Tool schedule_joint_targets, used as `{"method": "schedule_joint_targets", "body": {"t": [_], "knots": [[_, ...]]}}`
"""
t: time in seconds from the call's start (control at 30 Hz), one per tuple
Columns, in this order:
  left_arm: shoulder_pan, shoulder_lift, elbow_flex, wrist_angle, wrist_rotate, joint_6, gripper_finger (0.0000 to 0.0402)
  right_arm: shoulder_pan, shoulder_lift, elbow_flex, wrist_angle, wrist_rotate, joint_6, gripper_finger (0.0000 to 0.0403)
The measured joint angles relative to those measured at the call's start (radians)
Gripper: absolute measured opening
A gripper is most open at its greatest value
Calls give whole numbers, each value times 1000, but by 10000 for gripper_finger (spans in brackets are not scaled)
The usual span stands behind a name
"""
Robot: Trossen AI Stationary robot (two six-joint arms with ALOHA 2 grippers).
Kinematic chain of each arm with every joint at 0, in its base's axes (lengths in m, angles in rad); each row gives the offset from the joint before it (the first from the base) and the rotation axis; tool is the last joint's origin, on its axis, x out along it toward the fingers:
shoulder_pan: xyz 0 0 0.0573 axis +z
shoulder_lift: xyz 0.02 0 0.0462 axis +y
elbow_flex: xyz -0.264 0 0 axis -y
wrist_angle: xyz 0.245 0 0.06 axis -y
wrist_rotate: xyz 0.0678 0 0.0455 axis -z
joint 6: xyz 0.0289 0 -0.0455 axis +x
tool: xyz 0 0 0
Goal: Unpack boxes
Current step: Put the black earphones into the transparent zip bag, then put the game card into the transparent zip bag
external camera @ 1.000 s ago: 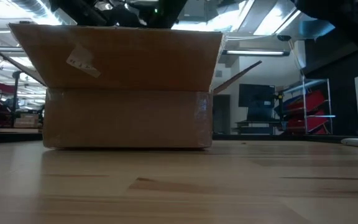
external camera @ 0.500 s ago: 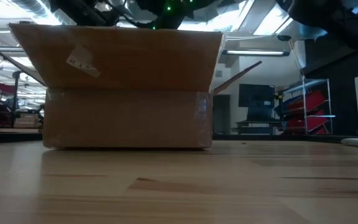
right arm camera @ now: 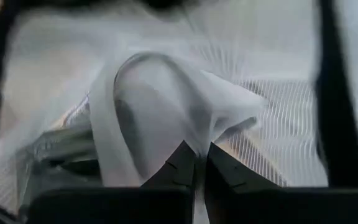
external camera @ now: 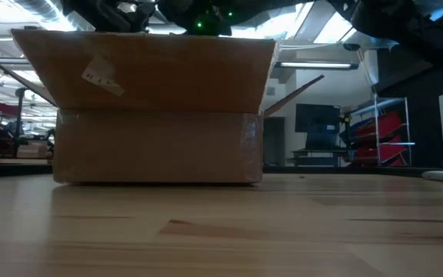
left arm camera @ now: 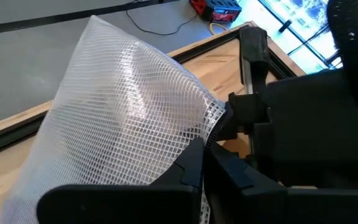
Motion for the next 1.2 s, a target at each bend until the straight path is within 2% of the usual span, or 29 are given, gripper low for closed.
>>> {"method": "schedule_joint_targets", "body": {"t": [0.2, 0.33, 0.8, 0.93, 1.03, 1.2], "knots": [[0, 0, 0, -2, 19, 0, 0, -1, 8, 0, 43, 2, -43, 2], [0, 0, 0, -8, 22, 0, 0, 0, 16, 1, 67, 2, -91, 29], [0, 0, 0, -25, 21, 1, 0, 16, 18, 1, 66, 2, -113, 269], [0, 0, 0, -24, 22, 7, 0, 40, 18, 1, 35, 3, -111, 319], [0, 0, 0, -24, 23, 20, 0, 66, 15, 1, -9, 16, -86, 333], [0, 0, 0, -23, 23, 35, 0, 118, -11, 2, -63, 39, -39, 328]]}}
